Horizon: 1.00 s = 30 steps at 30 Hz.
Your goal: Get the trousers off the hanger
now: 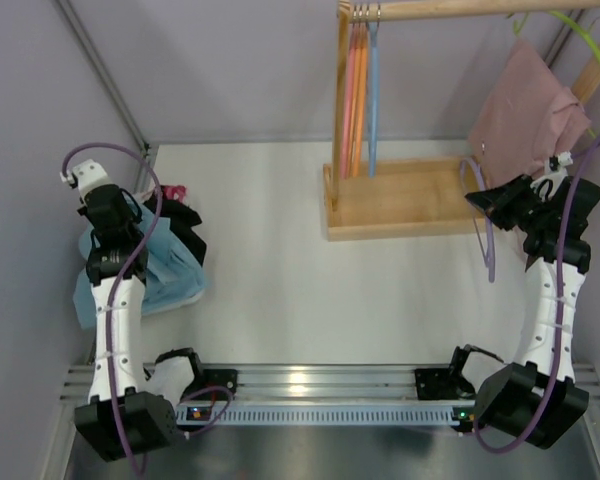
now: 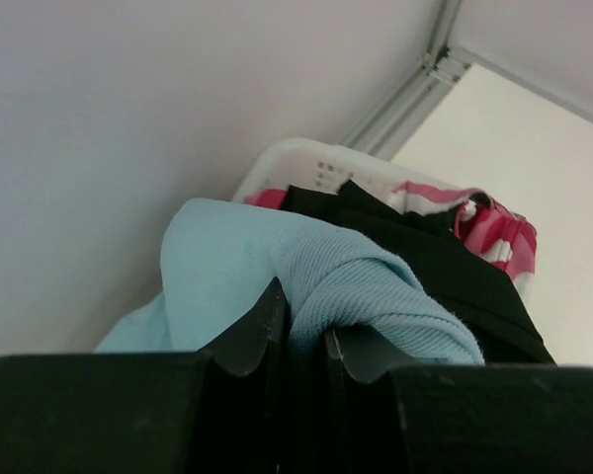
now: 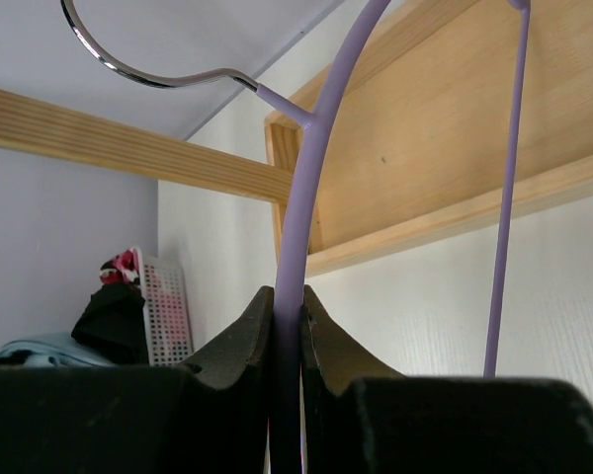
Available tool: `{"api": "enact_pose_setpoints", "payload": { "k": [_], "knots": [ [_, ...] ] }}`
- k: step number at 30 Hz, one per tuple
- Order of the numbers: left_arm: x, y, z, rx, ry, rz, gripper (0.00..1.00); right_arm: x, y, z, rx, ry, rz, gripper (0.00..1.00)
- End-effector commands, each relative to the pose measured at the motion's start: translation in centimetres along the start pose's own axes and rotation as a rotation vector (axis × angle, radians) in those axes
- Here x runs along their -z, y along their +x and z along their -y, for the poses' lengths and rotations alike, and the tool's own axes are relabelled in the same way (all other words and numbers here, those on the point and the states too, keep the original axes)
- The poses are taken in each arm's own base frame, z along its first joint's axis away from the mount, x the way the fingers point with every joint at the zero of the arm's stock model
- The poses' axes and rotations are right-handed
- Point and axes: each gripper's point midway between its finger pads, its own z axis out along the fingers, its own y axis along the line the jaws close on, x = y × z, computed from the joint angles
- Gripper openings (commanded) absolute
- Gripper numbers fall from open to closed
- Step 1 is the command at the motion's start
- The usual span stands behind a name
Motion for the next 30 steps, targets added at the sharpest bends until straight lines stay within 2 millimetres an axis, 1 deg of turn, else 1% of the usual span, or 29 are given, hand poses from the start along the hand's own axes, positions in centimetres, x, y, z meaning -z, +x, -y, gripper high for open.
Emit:
{"api": "enact_pose_setpoints", "payload": {
  "k": [1,2,3,4,6,8,9,10,11,12,13,14,15,16,17,18,19,20,21,22,24,25,26,27,29,30],
  "knots": [
    [-1.5,-2.1,3.6,0.123,0.141,0.136,0.00,1.1,-2.6,-3.8,0.099,-0.095,0.079,0.00],
    [-2.2,-0.6,4.1,0.121,0.149,0.109,0.00,1.2,-2.5,-3.9,0.095,-0.096,0.077,0.00],
    [-3.0,0.4,4.6,0.111,0.154,0.088,0.00,1.4,-2.6,-4.2,0.100,-0.100,0.081,0.00],
    [-3.5,0.8,5.0,0.110,0.160,0.088,0.00,1.6,-2.5,-4.4,0.103,-0.104,0.084,0.00],
    [-4.8,3.4,6.0,0.099,0.170,0.021,0.00,1.8,-2.2,-4.6,0.101,-0.110,0.083,0.00],
    [-5.4,5.1,7.0,0.100,0.206,-0.021,0.00,2.3,-2.1,-5.2,0.108,-0.122,0.092,0.00],
    [-6.0,6.6,7.3,0.084,0.203,-0.056,0.02,2.5,-2.1,-5.5,0.115,-0.131,0.093,0.00],
    [-6.2,7.7,7.4,0.074,0.202,-0.080,0.12,2.7,-2.1,-5.7,0.122,-0.136,0.097,0.00],
    [-6.5,7.5,8.0,0.074,0.221,-0.067,0.16,2.8,-2.0,-6.0,0.128,-0.142,0.098,0.00],
    [-6.9,8.3,8.1,0.059,0.217,-0.090,0.21,3.1,-2.1,-6.5,0.137,-0.152,0.102,0.00],
    [-7.2,8.4,7.9,0.056,0.205,-0.093,0.27,3.3,-2.3,-6.9,0.144,-0.157,0.108,0.00],
    [-7.2,7.8,8.0,0.064,0.199,-0.088,0.41,3.6,-2.2,-7.2,0.149,-0.160,0.107,0.00],
    [-7.0,8.4,7.8,0.050,0.195,-0.124,0.47,4.0,-2.5,-7.8,0.159,-0.165,0.118,0.00],
    [-6.7,7.1,8.0,0.060,0.202,-0.111,0.53,4.2,-2.5,-8.1,0.162,-0.170,0.121,0.00],
    [-6.3,6.7,8.0,0.060,0.211,-0.114,0.64,4.5,-2.4,-8.4,0.162,-0.171,0.118,0.00],
    [-5.4,6.0,8.2,0.056,0.246,-0.117,0.69,5.0,-2.5,-9.1,0.173,-0.185,0.126,0.00],
    [-4.7,4.5,8.5,0.063,0.272,-0.095,0.75,5.3,-2.3,-9.5,0.174,-0.195,0.124,0.00],
    [-3.9,3.6,8.6,0.049,0.302,-0.078,0.86,5.5,-2.1,-9.7,0.165,-0.203,0.119,0.00],
    [-2.6,1.9,8.7,0.053,0.340,-0.034,0.95,5.9,-1.7,-10.3,0.168,-0.224,0.111,0.00],
    [-1.6,1.1,9.1,0.046,0.389,-0.024,0.98,5.9,-1.4,-10.5,0.163,-0.234,0.100,0.00],
    [0.6,-0.9,9.0,0.023,0.441,0.034,0.98,6.3,-0.7,-11.2,0.155,-0.260,0.082,0.00],
    [1.6,-1.5,9.3,0.015,0.480,0.043,0.98,6.3,-0.3,-11.6,0.158,-0.273,0.071,0.00],
    [2.3,-2.0,9.2,0.004,0.497,0.059,0.98,6.4,-0.2,-12.0,0.164,-0.280,0.073,0.00],
    [3.5,-3.1,8.7,0.011,0.501,0.100,0.98,6.5,-0.4,-12.3,0.168,-0.281,0.081,0.00],
    [5.1,-3.8,9.1,0.012,0.564,0.130,0.98,6.3,-0.3,-13.5,0.174,-0.304,0.075,0.00],
    [6.2,-4.5,9.0,0.020,0.583,0.161,0.98,6.4,-1.1,-14.2,0.185,-0.305,0.101,0.00]
  ]
}}
